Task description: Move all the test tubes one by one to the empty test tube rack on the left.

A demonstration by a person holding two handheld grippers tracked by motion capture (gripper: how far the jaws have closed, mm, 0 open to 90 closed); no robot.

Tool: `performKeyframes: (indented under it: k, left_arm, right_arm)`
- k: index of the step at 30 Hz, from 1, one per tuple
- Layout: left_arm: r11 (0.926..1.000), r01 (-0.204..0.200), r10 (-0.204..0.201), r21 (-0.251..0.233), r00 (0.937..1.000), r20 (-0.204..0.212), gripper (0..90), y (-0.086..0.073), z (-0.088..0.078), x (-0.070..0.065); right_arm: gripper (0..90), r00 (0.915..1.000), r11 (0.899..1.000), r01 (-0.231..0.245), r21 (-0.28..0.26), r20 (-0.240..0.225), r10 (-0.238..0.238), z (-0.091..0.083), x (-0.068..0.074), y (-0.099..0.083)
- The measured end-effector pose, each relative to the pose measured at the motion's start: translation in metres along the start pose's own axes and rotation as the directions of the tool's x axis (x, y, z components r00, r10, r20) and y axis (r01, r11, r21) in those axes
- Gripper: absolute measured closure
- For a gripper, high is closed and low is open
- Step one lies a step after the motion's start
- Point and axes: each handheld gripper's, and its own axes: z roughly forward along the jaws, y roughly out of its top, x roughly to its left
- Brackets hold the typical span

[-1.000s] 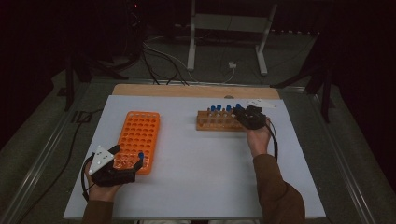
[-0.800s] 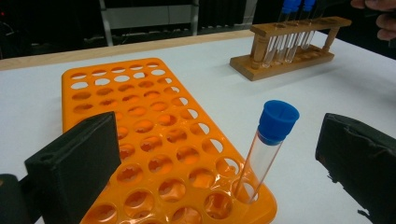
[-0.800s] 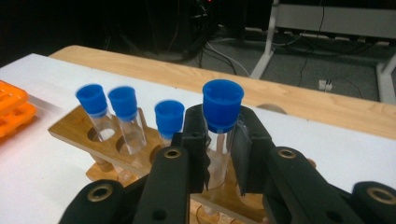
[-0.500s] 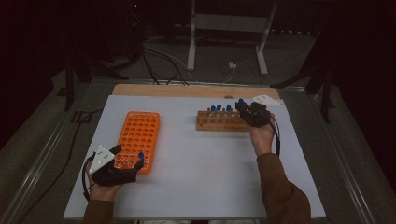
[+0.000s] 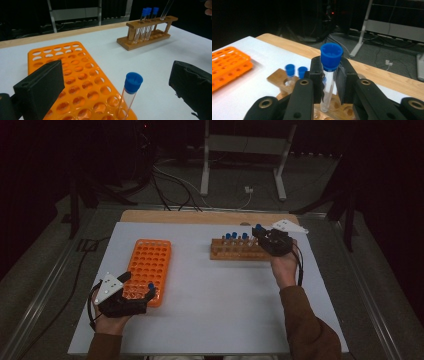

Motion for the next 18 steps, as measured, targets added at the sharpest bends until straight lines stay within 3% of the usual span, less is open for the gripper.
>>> performKeyframes:
  k: [8,18]
  left_arm:
    - [0.9999,-0.004,0.005,-0.014,0.9997,0.026,0.9,0.012,0.003,-0.006]
    - [0.9994,-0.028,0.029,-0.02,0.9969,0.072,2.0,0.026,0.018,-0.023]
  right_arm:
    - [76.9,0.9972,1.0,0.018,0.019,-0.073,-0.016,0.001,0.019,0.0]
    - [76.8,0.9841,0.999,0.018,0.027,-0.177,-0.013,0.003,0.045,0.002]
